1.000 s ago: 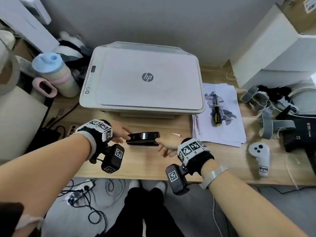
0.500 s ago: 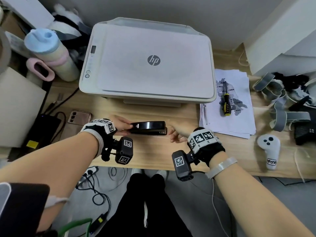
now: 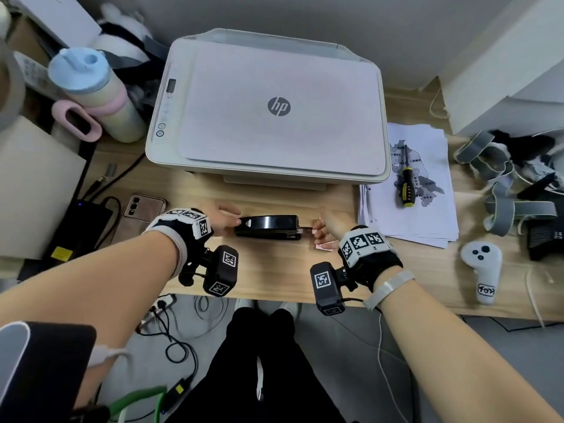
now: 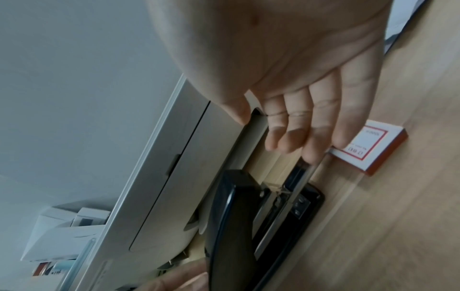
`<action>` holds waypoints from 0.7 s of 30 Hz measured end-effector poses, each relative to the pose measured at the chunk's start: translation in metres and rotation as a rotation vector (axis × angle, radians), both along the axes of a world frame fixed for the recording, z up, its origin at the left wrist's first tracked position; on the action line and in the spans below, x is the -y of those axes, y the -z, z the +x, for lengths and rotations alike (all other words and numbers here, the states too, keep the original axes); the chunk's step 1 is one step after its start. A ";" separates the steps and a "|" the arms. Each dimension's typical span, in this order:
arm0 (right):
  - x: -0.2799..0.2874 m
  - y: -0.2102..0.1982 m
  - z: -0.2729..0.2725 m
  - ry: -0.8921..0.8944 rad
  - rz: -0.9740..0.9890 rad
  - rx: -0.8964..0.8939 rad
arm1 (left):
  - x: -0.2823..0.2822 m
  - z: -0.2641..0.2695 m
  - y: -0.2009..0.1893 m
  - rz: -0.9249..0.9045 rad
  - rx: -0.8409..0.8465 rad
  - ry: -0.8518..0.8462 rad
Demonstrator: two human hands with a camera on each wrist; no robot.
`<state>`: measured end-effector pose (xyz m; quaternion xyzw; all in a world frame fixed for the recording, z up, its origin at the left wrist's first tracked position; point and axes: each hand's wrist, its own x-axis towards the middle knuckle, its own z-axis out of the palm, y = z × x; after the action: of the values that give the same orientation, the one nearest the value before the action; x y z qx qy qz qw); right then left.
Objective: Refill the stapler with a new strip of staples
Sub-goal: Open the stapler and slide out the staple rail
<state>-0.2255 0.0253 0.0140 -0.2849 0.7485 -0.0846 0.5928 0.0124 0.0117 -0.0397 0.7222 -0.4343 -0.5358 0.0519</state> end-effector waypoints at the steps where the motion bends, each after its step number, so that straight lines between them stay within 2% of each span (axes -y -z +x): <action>1: 0.000 -0.001 -0.003 0.009 -0.009 -0.017 | 0.003 -0.002 -0.008 0.002 -0.010 0.054; 4: 0.001 -0.002 -0.010 0.044 0.005 -0.053 | 0.014 -0.018 -0.034 -0.018 -0.006 0.385; 6: -0.001 -0.003 -0.013 0.046 0.068 -0.016 | 0.016 -0.031 -0.042 0.038 0.014 0.596; 9: -0.007 0.000 -0.019 0.076 0.132 0.068 | 0.014 -0.049 -0.037 0.050 0.070 0.737; 11: -0.009 0.003 -0.023 0.108 0.159 0.127 | 0.013 -0.058 -0.034 0.019 0.095 0.746; 15: -0.013 0.012 -0.027 0.163 0.151 0.102 | 0.015 -0.065 -0.032 0.039 0.121 0.663; 21: -0.009 0.016 -0.021 0.206 0.183 0.115 | 0.015 -0.064 -0.033 0.096 0.098 0.627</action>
<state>-0.2464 0.0340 -0.0025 -0.1461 0.7431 -0.0925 0.6465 -0.0517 -0.0034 -0.0065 0.5798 -0.6120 -0.5100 -0.1708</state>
